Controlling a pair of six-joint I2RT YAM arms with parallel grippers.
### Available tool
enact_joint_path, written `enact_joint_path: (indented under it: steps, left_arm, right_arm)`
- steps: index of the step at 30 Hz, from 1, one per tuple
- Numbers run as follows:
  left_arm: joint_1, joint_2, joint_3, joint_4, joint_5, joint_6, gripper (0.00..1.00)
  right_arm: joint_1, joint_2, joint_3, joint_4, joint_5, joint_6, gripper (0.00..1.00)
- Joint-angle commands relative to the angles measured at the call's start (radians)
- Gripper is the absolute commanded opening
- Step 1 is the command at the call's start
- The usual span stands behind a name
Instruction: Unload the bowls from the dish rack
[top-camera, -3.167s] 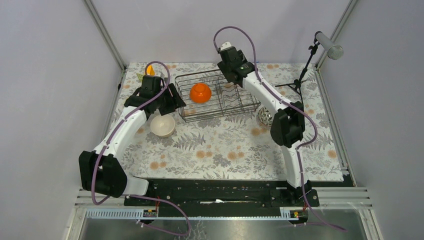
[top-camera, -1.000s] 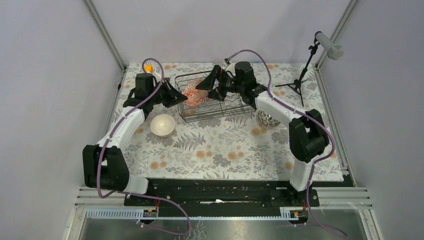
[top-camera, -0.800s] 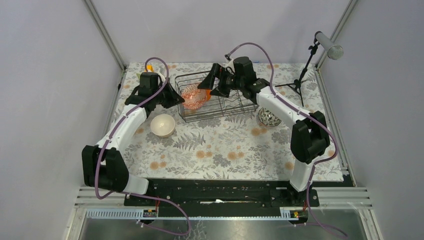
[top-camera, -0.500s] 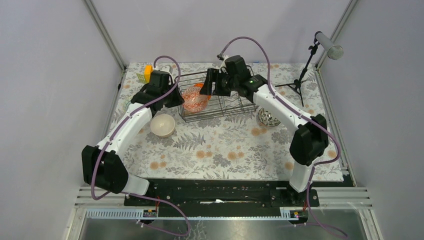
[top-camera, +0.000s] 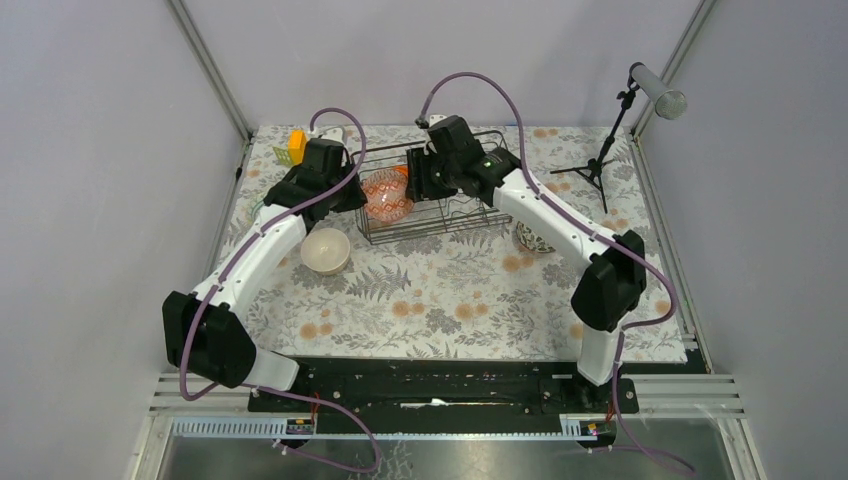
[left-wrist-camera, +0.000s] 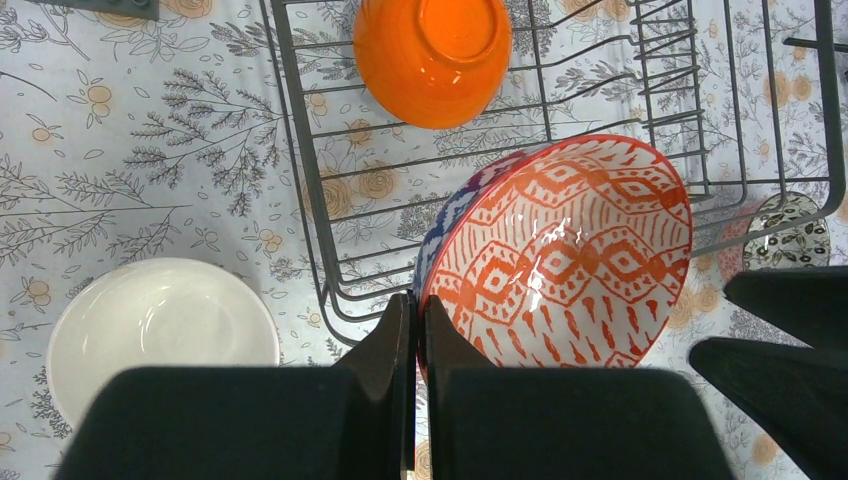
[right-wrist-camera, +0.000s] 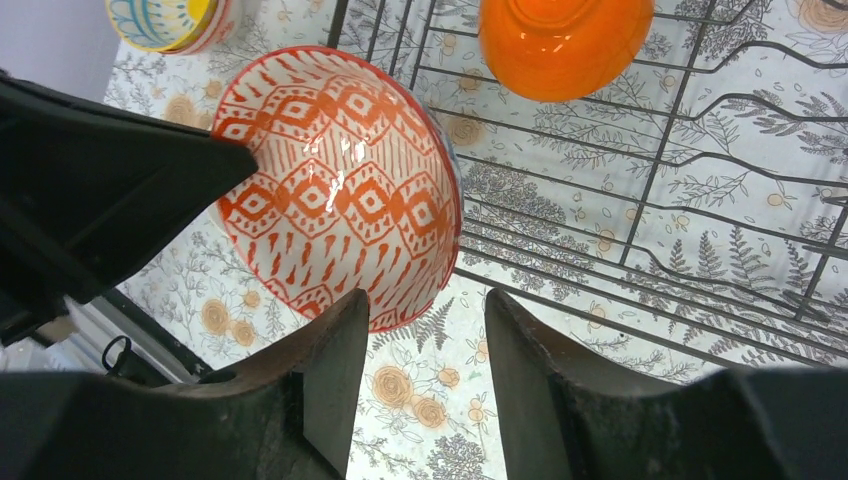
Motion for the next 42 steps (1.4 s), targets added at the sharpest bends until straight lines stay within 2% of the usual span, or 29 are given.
enact_joint_path:
  steps: [1,8,14,18,22,24,26,28,31,36,42]
  left_arm:
    - [-0.008,-0.042,0.048,0.052,-0.005,-0.004,0.00]
    - [-0.016,-0.030,0.056,0.052,0.053,-0.008,0.00]
    - [-0.019,-0.021,0.061,0.059,0.086,-0.013,0.00]
    - [-0.019,-0.019,0.055,0.068,0.114,-0.019,0.00]
    - [-0.018,-0.016,0.050,0.074,0.132,-0.025,0.00]
    - [-0.019,-0.018,0.049,0.081,0.142,-0.028,0.00]
    - [-0.018,-0.021,0.047,0.085,0.155,-0.029,0.00]
    - [-0.018,-0.027,0.047,0.087,0.171,-0.031,0.06]
    - [-0.018,-0.037,0.041,0.092,0.190,-0.032,0.28]
    - [-0.019,-0.072,0.015,0.124,0.201,-0.038,0.52]
    - [-0.017,-0.111,-0.019,0.153,0.192,-0.053,0.57]
  right_arm:
    - [0.013,0.044,0.066,-0.040,0.052,-0.013,0.54]
    - [0.015,0.079,0.110,-0.053,0.067,-0.002,0.52]
    - [0.015,0.100,0.124,-0.082,0.092,0.004,0.47]
    - [0.016,0.108,0.131,-0.101,0.106,0.006,0.39]
    - [0.015,0.116,0.139,-0.120,0.123,0.003,0.38]
    - [0.015,0.120,0.140,-0.129,0.133,0.003,0.31]
    - [0.015,0.122,0.142,-0.137,0.148,0.001,0.18]
    - [0.015,0.123,0.143,-0.145,0.171,0.003,0.07]
    - [0.013,0.121,0.141,-0.159,0.199,0.007,0.05]
    - [-0.002,0.084,0.112,-0.164,0.239,0.017,0.01]
    - [-0.065,-0.018,0.009,-0.162,0.234,0.061,0.00]
